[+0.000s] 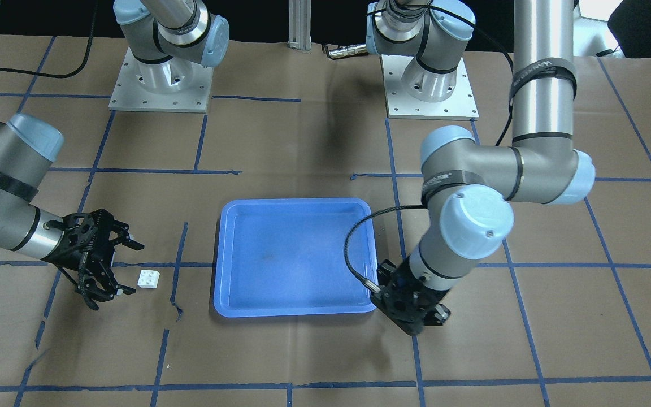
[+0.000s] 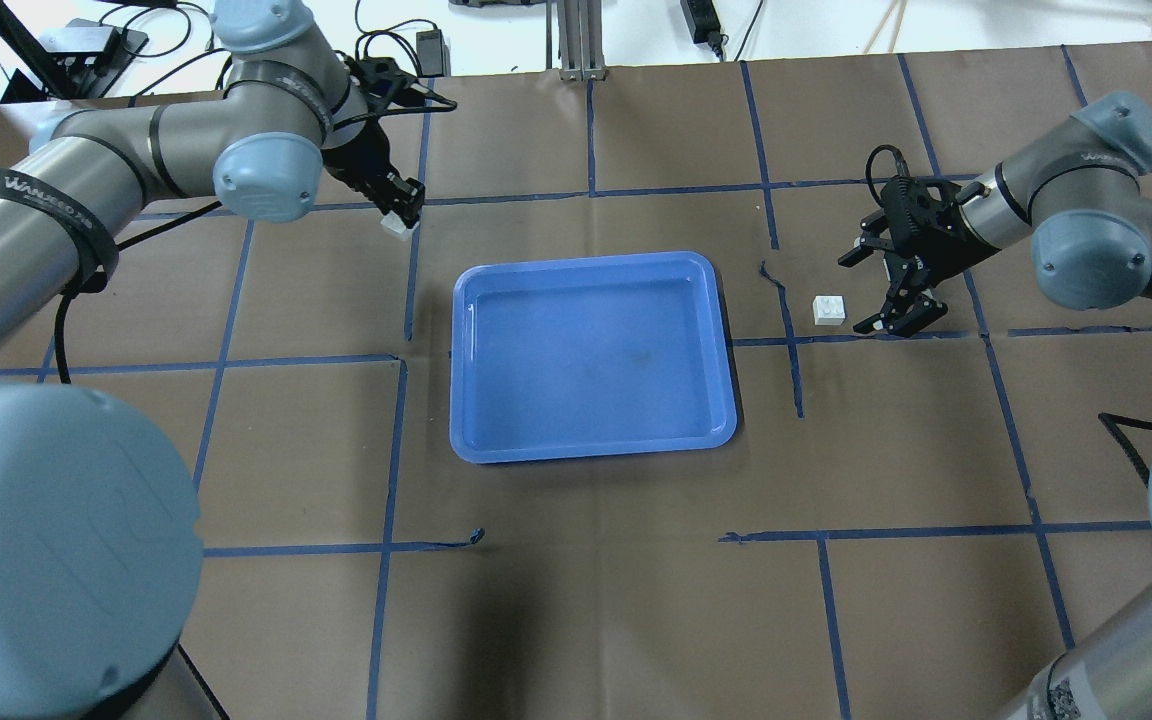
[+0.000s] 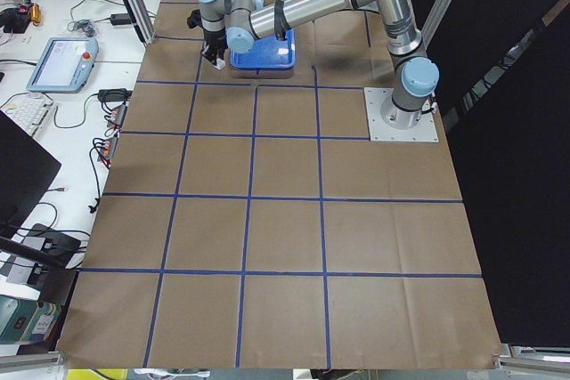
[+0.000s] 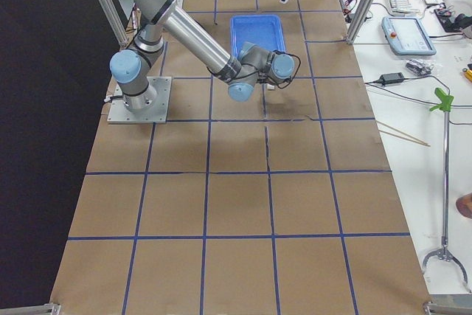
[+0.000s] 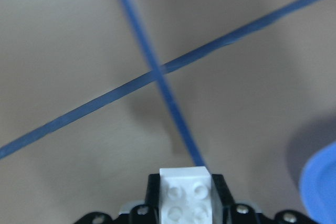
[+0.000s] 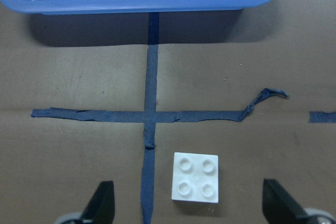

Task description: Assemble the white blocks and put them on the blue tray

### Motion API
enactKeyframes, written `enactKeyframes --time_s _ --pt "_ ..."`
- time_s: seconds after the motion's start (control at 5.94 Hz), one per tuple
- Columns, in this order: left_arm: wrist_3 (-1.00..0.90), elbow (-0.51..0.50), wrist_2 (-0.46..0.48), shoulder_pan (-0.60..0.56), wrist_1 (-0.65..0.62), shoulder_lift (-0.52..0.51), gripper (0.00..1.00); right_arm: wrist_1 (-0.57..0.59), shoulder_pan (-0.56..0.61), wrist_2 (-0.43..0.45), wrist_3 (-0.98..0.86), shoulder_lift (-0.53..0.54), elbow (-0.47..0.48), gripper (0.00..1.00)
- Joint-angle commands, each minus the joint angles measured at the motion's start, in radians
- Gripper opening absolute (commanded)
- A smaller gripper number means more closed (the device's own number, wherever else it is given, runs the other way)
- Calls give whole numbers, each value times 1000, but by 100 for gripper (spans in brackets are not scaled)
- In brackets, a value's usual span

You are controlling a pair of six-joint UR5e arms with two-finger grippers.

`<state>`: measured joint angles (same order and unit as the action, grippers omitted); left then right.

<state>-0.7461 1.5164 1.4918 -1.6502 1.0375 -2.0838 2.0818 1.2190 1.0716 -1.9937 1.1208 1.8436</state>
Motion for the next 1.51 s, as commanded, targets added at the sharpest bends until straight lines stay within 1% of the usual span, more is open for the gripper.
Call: enactKeyframes --time_s 0.0,0.17,0.34,0.5,0.67,0.84,1.18,1.35 --pt "-135 82 4 -161 6 28 0 23 1 -1 3 -35 3 100" --pt "-210 97 4 -225 6 12 0 23 1 1 3 -35 3 100" --pt "-252 131 -2 -256 -7 14 0 20 1 -1 3 -35 3 98" --pt "-246 142 -7 -278 -8 4 0 21 1 -25 1 -35 3 85" --pt "-251 143 -5 -311 -8 -1 0 23 1 -27 0 -35 3 70" --pt "-253 151 -2 -313 -13 -7 0 23 1 -27 0 -36 3 68" --pt "-318 186 -1 -318 -106 -13 0 24 2 -30 0 -36 3 67" --pt "-322 185 5 -318 -114 -15 0 26 1 -28 -2 -36 2 57"
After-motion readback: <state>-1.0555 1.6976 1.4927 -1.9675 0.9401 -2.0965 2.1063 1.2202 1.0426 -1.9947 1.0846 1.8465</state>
